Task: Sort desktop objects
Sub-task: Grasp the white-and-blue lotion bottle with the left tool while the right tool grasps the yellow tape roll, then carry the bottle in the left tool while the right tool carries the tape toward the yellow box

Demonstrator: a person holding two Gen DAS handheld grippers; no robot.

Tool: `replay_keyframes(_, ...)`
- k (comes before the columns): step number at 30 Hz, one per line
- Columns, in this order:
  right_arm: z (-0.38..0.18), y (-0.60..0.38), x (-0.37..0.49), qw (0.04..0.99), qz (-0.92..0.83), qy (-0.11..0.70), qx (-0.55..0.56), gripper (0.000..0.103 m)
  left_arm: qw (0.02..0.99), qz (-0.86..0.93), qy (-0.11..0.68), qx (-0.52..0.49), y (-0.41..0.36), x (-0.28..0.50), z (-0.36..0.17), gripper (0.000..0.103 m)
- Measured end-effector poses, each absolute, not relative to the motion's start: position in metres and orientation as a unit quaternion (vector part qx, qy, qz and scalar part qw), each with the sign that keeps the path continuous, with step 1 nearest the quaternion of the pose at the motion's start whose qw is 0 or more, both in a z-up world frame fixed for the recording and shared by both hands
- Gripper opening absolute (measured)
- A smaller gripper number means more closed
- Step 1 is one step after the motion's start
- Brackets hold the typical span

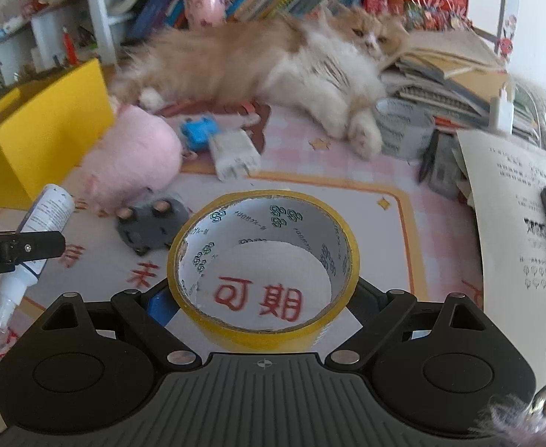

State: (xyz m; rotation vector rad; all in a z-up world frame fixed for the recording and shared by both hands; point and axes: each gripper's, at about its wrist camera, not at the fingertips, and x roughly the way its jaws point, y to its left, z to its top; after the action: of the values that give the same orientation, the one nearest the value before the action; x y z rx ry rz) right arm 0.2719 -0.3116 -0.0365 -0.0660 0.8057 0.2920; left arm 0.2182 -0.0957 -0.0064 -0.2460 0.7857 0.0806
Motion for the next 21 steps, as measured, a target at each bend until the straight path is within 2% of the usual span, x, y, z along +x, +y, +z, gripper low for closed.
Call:
replay_keyframes(9,-0.010,-0.281,0.235,0.914,0.162,0.372,-0.015,0.090,0.930,0.006,0.352,-0.109,-0.069,0.172,0.016,0.031)
replay_keyframes(21,0.001,-0.197,0.183,0.916,0.183,0.356,-0.035,0.090,0.935,0.006,0.337,-0.112,0.010,0.113,0.028,0.031)
